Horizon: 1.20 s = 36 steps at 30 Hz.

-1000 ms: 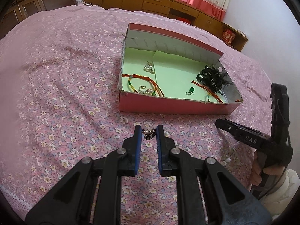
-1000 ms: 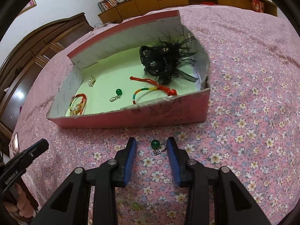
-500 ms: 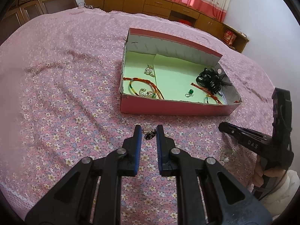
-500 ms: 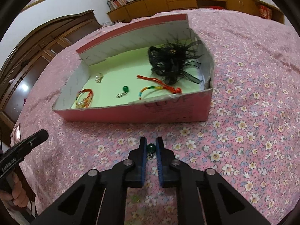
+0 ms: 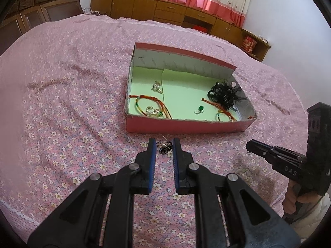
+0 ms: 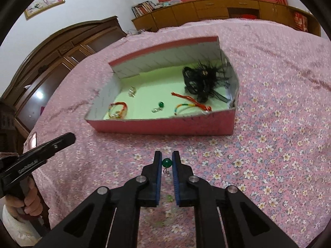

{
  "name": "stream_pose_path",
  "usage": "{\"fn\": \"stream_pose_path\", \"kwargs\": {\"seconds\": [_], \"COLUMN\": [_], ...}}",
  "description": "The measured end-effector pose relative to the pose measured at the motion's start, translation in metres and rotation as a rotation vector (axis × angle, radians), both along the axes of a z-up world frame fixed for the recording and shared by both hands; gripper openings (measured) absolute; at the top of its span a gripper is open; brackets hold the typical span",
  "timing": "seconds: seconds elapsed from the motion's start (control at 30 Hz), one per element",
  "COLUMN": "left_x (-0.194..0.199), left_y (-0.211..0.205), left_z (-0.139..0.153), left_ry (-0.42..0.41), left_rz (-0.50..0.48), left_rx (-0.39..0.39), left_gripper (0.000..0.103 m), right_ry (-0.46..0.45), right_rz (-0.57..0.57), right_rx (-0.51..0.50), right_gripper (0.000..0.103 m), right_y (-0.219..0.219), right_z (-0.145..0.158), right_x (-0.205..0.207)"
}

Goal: Organize jewelry
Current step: 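Carry both earrings over the pink box with both grippers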

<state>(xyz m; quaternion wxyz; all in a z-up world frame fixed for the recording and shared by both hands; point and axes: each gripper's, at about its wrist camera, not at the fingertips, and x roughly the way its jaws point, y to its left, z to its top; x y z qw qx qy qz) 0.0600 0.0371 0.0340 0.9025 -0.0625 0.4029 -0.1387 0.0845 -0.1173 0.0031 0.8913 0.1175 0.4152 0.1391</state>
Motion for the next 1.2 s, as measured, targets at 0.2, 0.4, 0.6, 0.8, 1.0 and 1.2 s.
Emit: {"fn": "stream_pose_path", "kwargs": {"seconds": [0.2,0.4,0.6,0.8,1.0,1.2], "left_x": [0.004,0.012,0.026,0.046,0.067,0.087], "left_y": [-0.003,-0.008,-0.015,-0.022,-0.032,-0.042], "left_z": [0.012,0.021,0.027,0.033,0.032,0.02], "left_ry": [-0.021,-0.045,-0.056,-0.07,-0.072,-0.057], "left_rz": [-0.013,-0.022,-0.027,-0.034,-0.039,-0.02], "left_rx": [-0.018,-0.014,-0.006,-0.008,0.001,0.025], "left_gripper": [0.007,0.007,0.007,0.007,0.007,0.007], "right_ry": [-0.043,-0.076,-0.099,-0.113,-0.115,-0.093], "right_rz": [0.028,0.048,0.038,0.036,0.041,0.037], "right_rx": [0.024,0.04,0.035,0.024,0.008,0.003], "right_gripper": [0.011,0.011,0.011,0.011,0.011,0.011], "right_y": [0.006,0.01,0.01,0.011,0.012,0.013], "right_z": [0.021,0.039,0.048,0.057,0.062,0.057], "right_x": [-0.006,-0.005,0.007,0.03,0.059,0.096]}}
